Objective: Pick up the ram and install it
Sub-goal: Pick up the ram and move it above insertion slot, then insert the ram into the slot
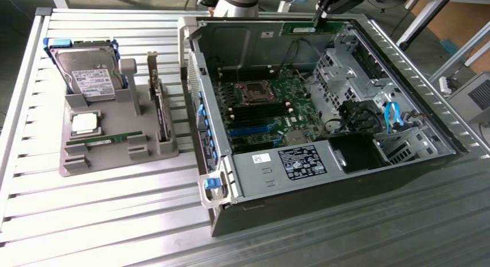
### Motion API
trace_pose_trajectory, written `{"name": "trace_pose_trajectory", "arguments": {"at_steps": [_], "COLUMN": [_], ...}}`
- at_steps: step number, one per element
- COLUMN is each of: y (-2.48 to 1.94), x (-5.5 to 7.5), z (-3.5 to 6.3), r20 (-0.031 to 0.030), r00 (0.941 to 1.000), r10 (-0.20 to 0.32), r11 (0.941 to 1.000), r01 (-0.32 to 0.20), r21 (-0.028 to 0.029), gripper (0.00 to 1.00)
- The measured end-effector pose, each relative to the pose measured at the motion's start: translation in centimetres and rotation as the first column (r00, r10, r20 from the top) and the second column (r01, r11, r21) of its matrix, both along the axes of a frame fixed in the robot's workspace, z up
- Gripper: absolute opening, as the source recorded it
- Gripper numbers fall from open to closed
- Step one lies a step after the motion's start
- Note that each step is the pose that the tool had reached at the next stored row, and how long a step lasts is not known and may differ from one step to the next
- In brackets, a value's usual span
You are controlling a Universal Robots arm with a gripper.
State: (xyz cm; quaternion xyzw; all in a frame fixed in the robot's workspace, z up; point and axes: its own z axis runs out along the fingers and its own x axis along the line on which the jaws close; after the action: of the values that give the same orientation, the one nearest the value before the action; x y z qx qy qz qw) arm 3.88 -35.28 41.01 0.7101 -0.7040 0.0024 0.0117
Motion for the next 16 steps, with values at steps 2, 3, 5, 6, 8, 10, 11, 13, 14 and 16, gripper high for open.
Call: {"name": "trace_pose_trajectory", "arguments": {"at_steps": [2, 3, 5, 6, 8, 10, 11, 13, 14, 16], "y": [0.00, 0.00, 0.00, 0.00, 0.00, 0.00, 0.00, 0.00, 0.01, 0.03], "x": [0.0, 0.0, 0.0, 0.0, -0.1, -0.1, -0.1, -0.2, -1.0, -2.6], "z": [-0.01, 0.00, -0.01, -0.01, -0.01, -0.02, -0.03, -0.04, -0.07, -0.46], "r20": [0.0000, -0.0001, 0.0000, 0.0000, 0.0000, 0.0000, 0.0000, 0.0000, -0.0001, 0.0000], "r00": [1.0000, 1.0000, 1.0000, 1.0000, 1.0000, 1.0000, 1.0000, 1.0000, 1.0000, 1.0000], "r10": [0.000, 0.000, 0.000, 0.000, 0.000, 0.000, 0.000, 0.000, 0.000, 0.000], "r11": [1.0000, 1.0000, 1.0000, 1.0000, 1.0000, 1.0000, 1.0000, 1.0000, 1.0000, 1.0000], "r01": [0.000, 0.000, 0.000, 0.000, 0.000, 0.000, 0.000, 0.000, 0.000, 0.000], "r21": [0.0001, 0.0000, 0.0000, 0.0000, 0.0000, 0.0000, 0.0001, 0.0001, 0.0000, -0.0001], "gripper": [0.13, 0.13, 0.13, 0.13, 0.13, 0.13, 0.13, 0.13, 0.13, 0.13]}}
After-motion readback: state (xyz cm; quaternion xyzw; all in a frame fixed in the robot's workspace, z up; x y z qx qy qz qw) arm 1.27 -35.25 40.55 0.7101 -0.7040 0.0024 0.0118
